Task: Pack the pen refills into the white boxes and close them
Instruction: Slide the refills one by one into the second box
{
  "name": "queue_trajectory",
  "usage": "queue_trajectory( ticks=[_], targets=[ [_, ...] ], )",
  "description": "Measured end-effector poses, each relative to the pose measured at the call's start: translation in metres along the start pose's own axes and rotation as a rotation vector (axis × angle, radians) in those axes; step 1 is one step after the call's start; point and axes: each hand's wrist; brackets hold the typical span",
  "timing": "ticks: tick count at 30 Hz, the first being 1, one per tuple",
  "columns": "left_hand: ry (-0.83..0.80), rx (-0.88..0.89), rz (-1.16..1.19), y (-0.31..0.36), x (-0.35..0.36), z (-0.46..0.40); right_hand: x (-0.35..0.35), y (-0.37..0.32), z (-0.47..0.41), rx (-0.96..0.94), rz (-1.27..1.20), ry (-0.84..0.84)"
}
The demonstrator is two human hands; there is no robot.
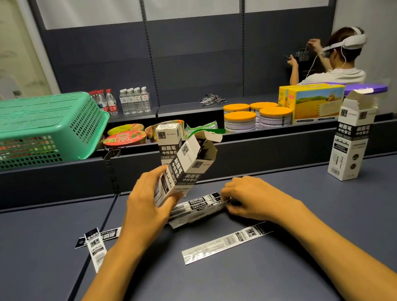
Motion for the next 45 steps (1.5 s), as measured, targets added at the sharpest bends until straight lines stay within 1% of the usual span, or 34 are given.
queue_trajectory(
  ticks=[5,8,11,14,18,21,23,26,28,35,41,43,45],
  targets=[
    [0.006,-0.005,0.007,0.001,-0.001,-0.001,-0.009,0.006,0.006,0.021,-0.046,0.003],
    [0.003,-0.003,0.014,0.000,-0.001,-0.001,-0.015,0.011,0.012,0.072,-0.121,0.001],
    [0.008,-0.003,0.005,-0.001,-0.002,-0.002,-0.021,0.018,0.021,0.091,-0.261,0.061],
    [0.016,-0.013,-0.011,-0.002,-0.001,-0.003,-0.029,0.026,0.036,0.070,-0.375,0.201],
    [0.035,-0.023,-0.031,-0.003,-0.001,-0.003,-0.046,0.032,0.059,0.030,-0.406,0.452],
    [0.033,-0.027,-0.047,-0.003,-0.001,-0.003,-0.056,0.040,0.066,0.026,-0.306,0.609],
    [0.027,-0.029,-0.062,-0.003,-0.001,-0.003,-0.062,0.040,0.065,0.013,-0.178,0.654],
    [0.023,-0.026,-0.076,-0.003,0.000,-0.003,-0.071,0.033,0.058,0.003,0.068,0.648],
    [0.015,-0.026,-0.083,-0.003,0.000,-0.003,-0.075,0.028,0.051,0.007,0.175,0.625],
    [-0.007,-0.010,-0.143,-0.006,0.001,-0.003,-0.081,0.011,0.026,-0.054,0.327,0.548],
    [-0.032,0.000,-0.169,-0.007,0.001,-0.002,-0.073,-0.008,0.008,-0.136,0.382,0.551],
    [-0.032,-0.005,-0.164,-0.007,0.001,-0.003,-0.071,-0.006,0.009,-0.105,0.330,0.589],
    [-0.034,-0.007,-0.160,-0.007,0.002,-0.002,-0.071,0.000,0.012,-0.035,0.208,0.621]
  ],
)
Point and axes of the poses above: each hand's wrist, its own z-axis away from the middle knuckle, its own x-axis out of the palm, y = z × x, and after that the axes turned 8 degrees about -y, right-handed
